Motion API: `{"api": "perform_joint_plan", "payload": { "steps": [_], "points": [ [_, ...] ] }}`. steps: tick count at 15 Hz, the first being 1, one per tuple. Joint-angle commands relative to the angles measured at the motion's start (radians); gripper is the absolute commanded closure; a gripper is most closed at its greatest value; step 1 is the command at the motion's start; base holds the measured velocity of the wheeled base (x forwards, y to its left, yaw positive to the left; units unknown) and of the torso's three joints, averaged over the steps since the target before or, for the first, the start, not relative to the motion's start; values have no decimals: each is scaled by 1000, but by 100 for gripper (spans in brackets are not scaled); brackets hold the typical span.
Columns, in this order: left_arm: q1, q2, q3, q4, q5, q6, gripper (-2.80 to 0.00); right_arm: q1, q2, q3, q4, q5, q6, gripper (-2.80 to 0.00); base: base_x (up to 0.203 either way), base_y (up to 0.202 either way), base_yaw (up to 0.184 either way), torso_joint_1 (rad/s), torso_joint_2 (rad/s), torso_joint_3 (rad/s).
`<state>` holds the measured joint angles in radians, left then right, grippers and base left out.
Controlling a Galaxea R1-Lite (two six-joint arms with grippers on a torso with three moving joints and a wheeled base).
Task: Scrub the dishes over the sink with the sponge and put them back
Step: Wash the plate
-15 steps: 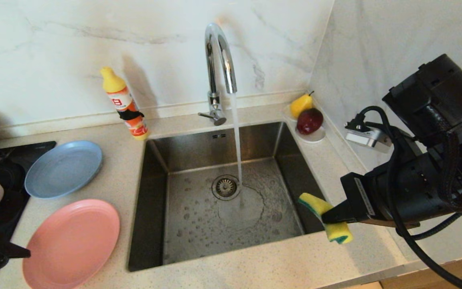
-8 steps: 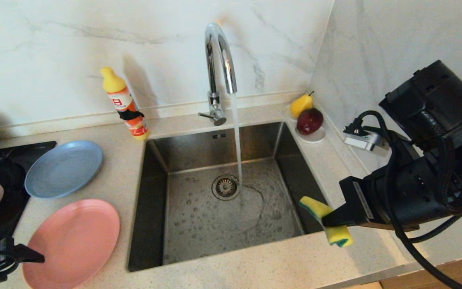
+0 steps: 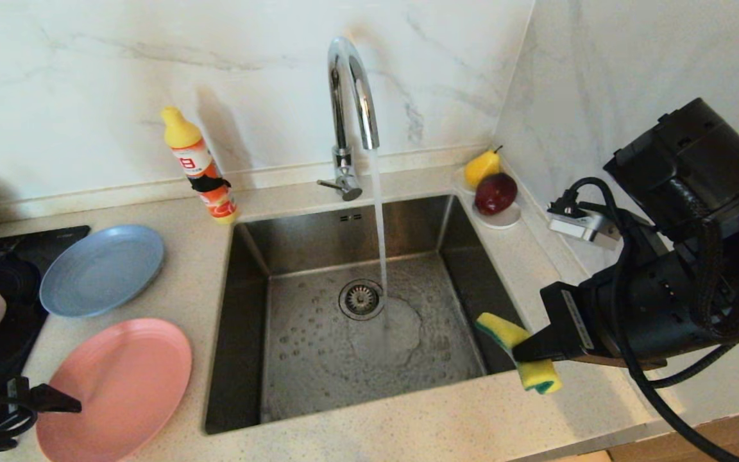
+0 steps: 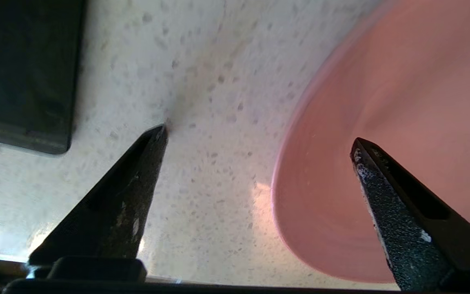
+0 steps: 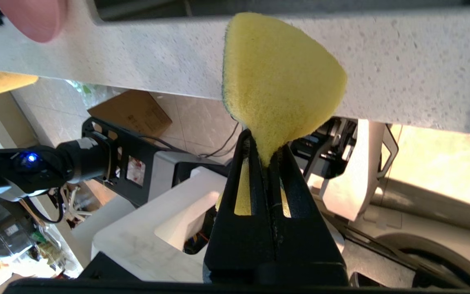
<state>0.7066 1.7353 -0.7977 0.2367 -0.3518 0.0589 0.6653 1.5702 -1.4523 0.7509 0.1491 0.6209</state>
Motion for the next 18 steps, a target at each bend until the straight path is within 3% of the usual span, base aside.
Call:
{"api": "perform_joint_plan", "payload": {
  "steps": [1,4,7,14,15,18],
  "points": [
    [1,13,3,2,-35,-2,-280,0,1,9,4,1,3,0,0,0,0,0,0,0],
    [1,17,-2,1,-43,-5,-280,0,-1,7,4,1,2,0,0,0,0,0,0,0],
    [1,17,-15,3,-98,-37,-280,0,1,7,4,2,3,0,0,0,0,0,0,0],
    [-10,18,-25,3,-98,-53,-280,0,-4,9,5,1,3,0,0,0,0,0,0,0],
    [-15,18,-23,3,-96,-47,0,0,-6,13,4,3,3,0,0,0,0,0,0,0],
    [-27,13,-37,3,-89,-53,0,0,-9,13,4,3,3,0,0,0,0,0,0,0]
  ]
}}
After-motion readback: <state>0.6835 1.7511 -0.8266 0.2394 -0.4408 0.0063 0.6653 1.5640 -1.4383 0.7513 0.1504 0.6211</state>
